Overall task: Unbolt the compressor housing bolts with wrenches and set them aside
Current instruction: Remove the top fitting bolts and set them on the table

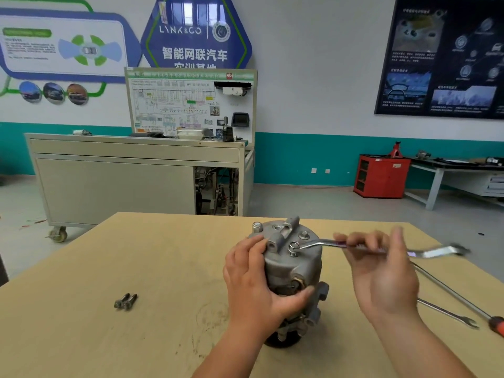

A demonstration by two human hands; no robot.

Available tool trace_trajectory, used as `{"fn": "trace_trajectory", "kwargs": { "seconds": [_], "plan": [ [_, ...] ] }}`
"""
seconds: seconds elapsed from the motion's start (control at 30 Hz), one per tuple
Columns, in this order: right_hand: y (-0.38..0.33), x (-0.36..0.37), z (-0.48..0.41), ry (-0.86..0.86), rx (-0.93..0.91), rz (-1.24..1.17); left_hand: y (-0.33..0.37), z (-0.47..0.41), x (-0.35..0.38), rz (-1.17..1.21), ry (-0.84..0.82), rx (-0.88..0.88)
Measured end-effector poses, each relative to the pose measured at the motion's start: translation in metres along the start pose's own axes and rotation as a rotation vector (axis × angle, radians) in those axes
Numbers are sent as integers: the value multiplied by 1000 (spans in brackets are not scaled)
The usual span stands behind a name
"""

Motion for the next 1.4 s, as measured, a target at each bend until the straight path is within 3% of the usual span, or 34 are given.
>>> {"fn": "trace_trajectory", "kwargs": {
  "seconds": [0.07, 0.1, 0.2, 0.3, 0.37, 0.47, 0.6, 0.67, 0.73, 0.8, 0.87, 0.97, 1.07, 1.17, 1.2, 1.27, 1.33, 1.4],
  "plan": [
    [16, -25, -30, 282, 188, 76, -2, 1, 0, 0, -6, -1],
    [23, -27, -44, 323, 287, 202, -2, 1, 1, -3, -11, 0],
    [43, -8, -88, 140, 487, 660, -2, 1, 1, -13, 4, -1],
    [62, 37, -119, -192, 505, 1163, 2, 1, -3, -13, 20, 17],
    [76, 73, -124, -371, 477, 1402, 6, -1, -3, -31, -1, 11],
    [101, 129, -109, -666, 409, 1404, 5, 0, -3, -37, -14, -1],
    [103, 191, -64, -1080, 99, 1562, 4, -1, -3, -6, -32, -1],
    [102, 203, -31, -1213, 7, 1625, 0, 0, 4, -21, -91, -50],
    [90, 208, 6, -1267, -216, 1662, -5, 0, 7, -40, -149, -73],
    [58, 207, 42, -1229, -500, 1539, -6, -1, 5, -102, -149, -50],
    [30, 191, 64, -1163, -623, 1359, 8, 1, 5, -46, -65, 17],
    [8, 145, 72, -976, -501, 964, 24, 8, -13, 281, 212, 58],
    [-24, 88, 64, -540, -567, 528, 8, 2, 2, 117, 47, 34],
    [-18, 10, 21, 66, -257, 12, -3, 1, 1, 33, 19, -7],
    [-8, -8, 7, 203, -143, 3, -3, 1, 0, 33, 23, -9],
    [8, -29, -28, 324, 63, 225, 0, 4, 3, 20, 21, 0],
    [24, -28, -66, 251, 252, 577, 0, 3, 1, 35, 31, 18],
    [45, -7, -99, 42, 386, 871, -2, 3, -1, 47, 34, 27]
  ]
}}
Point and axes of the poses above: each hand's wrist, its own z-axis away from the middle knuckle, its own x-axis out of the palm, y = z × x, the point moved 8 cm from there along -z, towards the middle knuckle, and after that the axes turned 6 degrees about -y, right-handed, at the moved point
